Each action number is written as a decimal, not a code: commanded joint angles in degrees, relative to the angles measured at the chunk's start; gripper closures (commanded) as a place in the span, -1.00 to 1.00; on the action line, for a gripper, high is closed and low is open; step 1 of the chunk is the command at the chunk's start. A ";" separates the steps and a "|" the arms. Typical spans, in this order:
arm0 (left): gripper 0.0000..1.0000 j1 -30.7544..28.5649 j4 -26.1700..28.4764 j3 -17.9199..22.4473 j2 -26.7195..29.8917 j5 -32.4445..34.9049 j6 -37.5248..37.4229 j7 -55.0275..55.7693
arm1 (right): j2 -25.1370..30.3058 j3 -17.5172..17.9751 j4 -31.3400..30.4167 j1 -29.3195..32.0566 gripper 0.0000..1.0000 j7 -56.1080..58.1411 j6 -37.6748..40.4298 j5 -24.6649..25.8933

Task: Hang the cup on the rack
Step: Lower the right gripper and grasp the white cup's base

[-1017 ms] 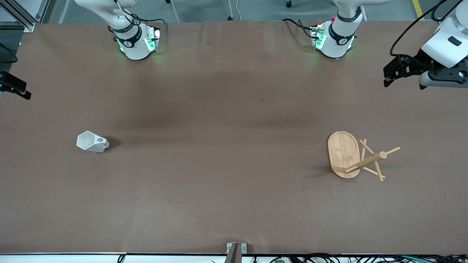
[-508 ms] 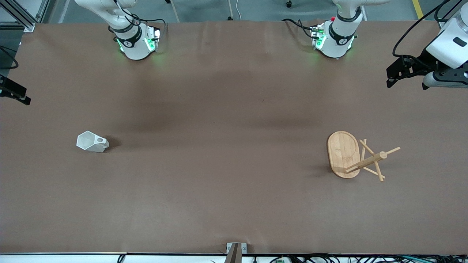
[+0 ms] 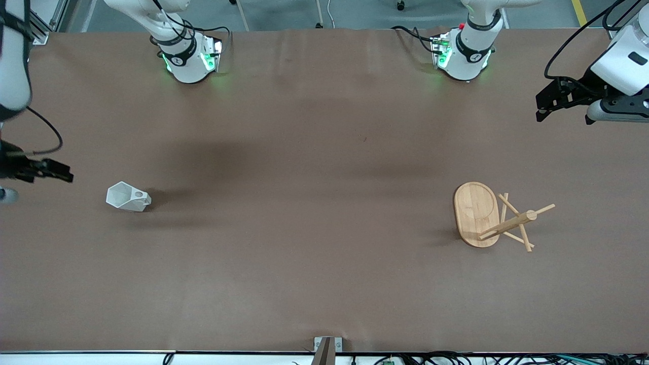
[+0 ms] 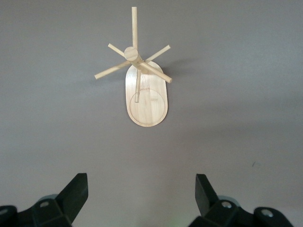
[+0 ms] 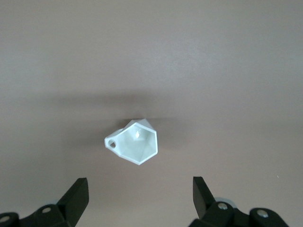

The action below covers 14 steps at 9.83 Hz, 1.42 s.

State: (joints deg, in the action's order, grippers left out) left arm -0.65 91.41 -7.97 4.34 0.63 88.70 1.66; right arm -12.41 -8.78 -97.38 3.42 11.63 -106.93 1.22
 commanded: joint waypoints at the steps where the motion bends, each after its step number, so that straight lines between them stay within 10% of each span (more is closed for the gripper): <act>1: -1.00 0.03 0.26 -0.03 -1.52 -0.37 -0.19 -1.04 | -2.44 0.51 -3.58 1.41 -0.94 1.29 -6.84 0.01; 11: -1.00 0.03 0.43 -0.03 -1.61 -0.37 -0.28 -0.96 | -7.98 0.87 -18.89 4.13 -0.90 10.60 -24.37 -6.05; 14: -1.00 0.03 0.35 -0.03 -1.61 -0.37 -0.19 -0.96 | -8.94 0.87 -19.07 4.05 -0.14 11.22 -25.42 -6.76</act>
State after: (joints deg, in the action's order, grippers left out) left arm -0.60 91.41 -7.99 3.93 0.63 88.70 1.66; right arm -21.77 -8.68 -115.32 6.62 21.34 -130.93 -4.41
